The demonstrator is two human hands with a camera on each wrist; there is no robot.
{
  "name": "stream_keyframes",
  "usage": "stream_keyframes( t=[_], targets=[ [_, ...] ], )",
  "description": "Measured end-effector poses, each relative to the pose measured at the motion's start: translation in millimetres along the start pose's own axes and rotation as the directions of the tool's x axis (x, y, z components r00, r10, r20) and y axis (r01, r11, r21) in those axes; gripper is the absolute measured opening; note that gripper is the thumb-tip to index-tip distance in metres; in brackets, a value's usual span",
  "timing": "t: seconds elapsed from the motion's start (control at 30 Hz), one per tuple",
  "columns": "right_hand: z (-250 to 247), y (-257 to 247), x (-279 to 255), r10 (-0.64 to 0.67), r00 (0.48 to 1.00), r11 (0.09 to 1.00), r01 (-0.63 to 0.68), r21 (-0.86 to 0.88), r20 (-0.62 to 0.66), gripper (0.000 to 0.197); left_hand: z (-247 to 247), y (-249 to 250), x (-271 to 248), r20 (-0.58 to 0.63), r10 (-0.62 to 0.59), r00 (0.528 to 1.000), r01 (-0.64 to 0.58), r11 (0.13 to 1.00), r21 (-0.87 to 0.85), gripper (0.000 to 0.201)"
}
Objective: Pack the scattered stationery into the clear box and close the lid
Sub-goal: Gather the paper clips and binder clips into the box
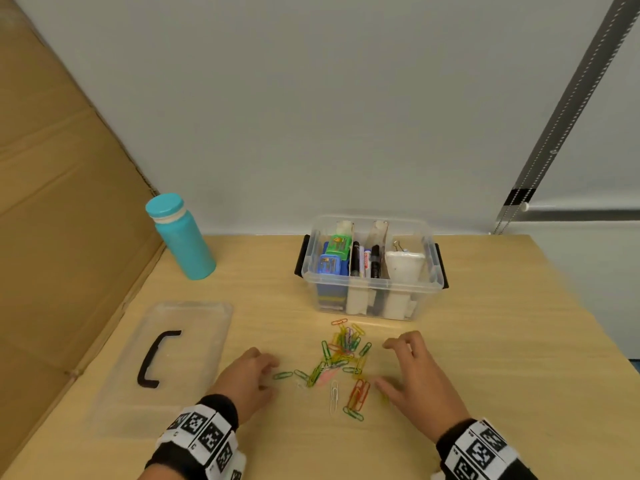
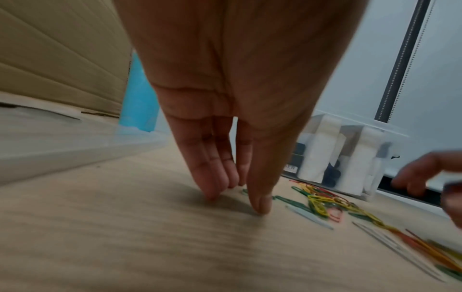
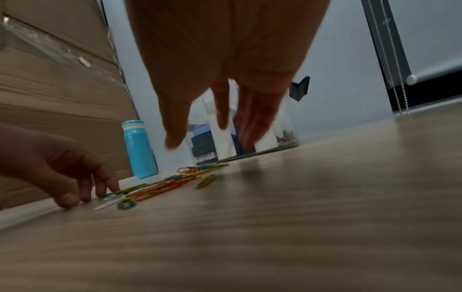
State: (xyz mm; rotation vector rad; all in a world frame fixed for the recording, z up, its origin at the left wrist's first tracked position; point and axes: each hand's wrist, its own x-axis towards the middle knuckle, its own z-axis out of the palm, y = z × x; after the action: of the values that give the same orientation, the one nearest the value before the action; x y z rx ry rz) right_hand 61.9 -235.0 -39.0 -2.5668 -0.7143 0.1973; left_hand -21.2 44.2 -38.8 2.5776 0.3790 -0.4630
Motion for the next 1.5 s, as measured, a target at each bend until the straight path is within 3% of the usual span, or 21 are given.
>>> stream_keyframes(
  t=[0.1, 0.17, 0.27, 0.37, 0.43, 0.5, 0.57, 0.63, 0.7, 0.8, 0.93, 1.17, 1.3, 1.4, 1.5],
  targets=[
    [10, 0, -2, 0.121, 0.956, 0.985, -0.148, 0.084, 0.268, 0.102, 10, 8, 6, -0.050, 0.005, 0.999, -0.007, 0.999, -0.046, 0.033],
    [15, -9, 1, 0.125, 0.930, 0.983, -0.162, 0.082, 0.346, 0.118, 17, 20, 13, -0.064, 0.026, 0.998, -0.030, 0.998, -0.062, 0.030],
    [25, -23, 12, 0.133, 0.927, 0.978, -0.180, 0.102, 0.351, 0.120, 26, 41, 25, -0.066, 0.076, 0.995, -0.082, 0.993, -0.083, 0.029],
    [29, -31, 28, 0.162, 0.939, 0.966, -0.214, 0.147, 0.302, 0.107, 26, 58, 36, -0.069, 0.102, 0.992, -0.110, 0.985, -0.129, 0.034],
    [29, -31, 37, 0.153, 0.950, 0.965, -0.203, 0.164, 0.273, 0.103, 20, 63, 43, -0.056, 0.131, 0.990, -0.137, 0.981, -0.136, 0.056],
    [28, -29, 44, 0.144, 0.953, 0.971, -0.188, 0.146, 0.267, 0.116, 15, 66, 49, 0.000, 0.193, 0.981, -0.192, 0.978, -0.086, 0.088],
    [26, -26, 50, 0.150, 0.939, 0.978, -0.186, 0.091, 0.309, 0.131, 12, 67, 55, 0.076, 0.246, 0.966, -0.250, 0.967, 0.051, 0.115],
    [24, -28, 56, 0.153, 0.920, 0.982, -0.182, 0.047, 0.362, 0.130, 13, 70, 61, 0.145, 0.252, 0.957, -0.276, 0.946, 0.171, 0.126],
    [24, -30, 61, 0.140, 0.921, 0.986, -0.165, 0.036, 0.364, 0.110, 14, 72, 67, 0.161, 0.251, 0.955, -0.279, 0.942, 0.188, 0.117],
    [23, -33, 63, 0.133, 0.929, 0.989, -0.148, 0.016, 0.344, 0.078, 11, 75, 67, 0.117, 0.285, 0.951, -0.302, 0.937, 0.174, 0.082],
    [30, -34, 58, 0.075, 0.953, 0.997, -0.070, -0.029, 0.294, 0.045, 14, 75, 59, 0.043, 0.299, 0.953, -0.302, 0.937, 0.176, 0.053],
    [34, -27, 54, 0.066, 0.980, 0.998, -0.062, -0.025, 0.190, 0.028, 18, 71, 46, -0.031, 0.258, 0.966, -0.251, 0.956, 0.152, 0.035],
    [27, -14, 48, 0.095, 0.985, 0.993, -0.103, 0.052, 0.147, 0.028, 18, 65, 42, -0.099, 0.228, 0.969, -0.219, 0.971, 0.096, 0.028],
    [21, -6, 45, 0.155, 0.975, 0.959, -0.187, 0.212, 0.159, 0.022, 15, 60, 37, -0.178, 0.214, 0.960, -0.212, 0.977, 0.031, 0.026],
    [6, -6, 43, 0.199, 0.959, 0.841, -0.273, 0.467, 0.202, 0.018, 9, 56, 33, -0.227, 0.176, 0.958, -0.202, 0.975, -0.096, 0.022]
  ],
)
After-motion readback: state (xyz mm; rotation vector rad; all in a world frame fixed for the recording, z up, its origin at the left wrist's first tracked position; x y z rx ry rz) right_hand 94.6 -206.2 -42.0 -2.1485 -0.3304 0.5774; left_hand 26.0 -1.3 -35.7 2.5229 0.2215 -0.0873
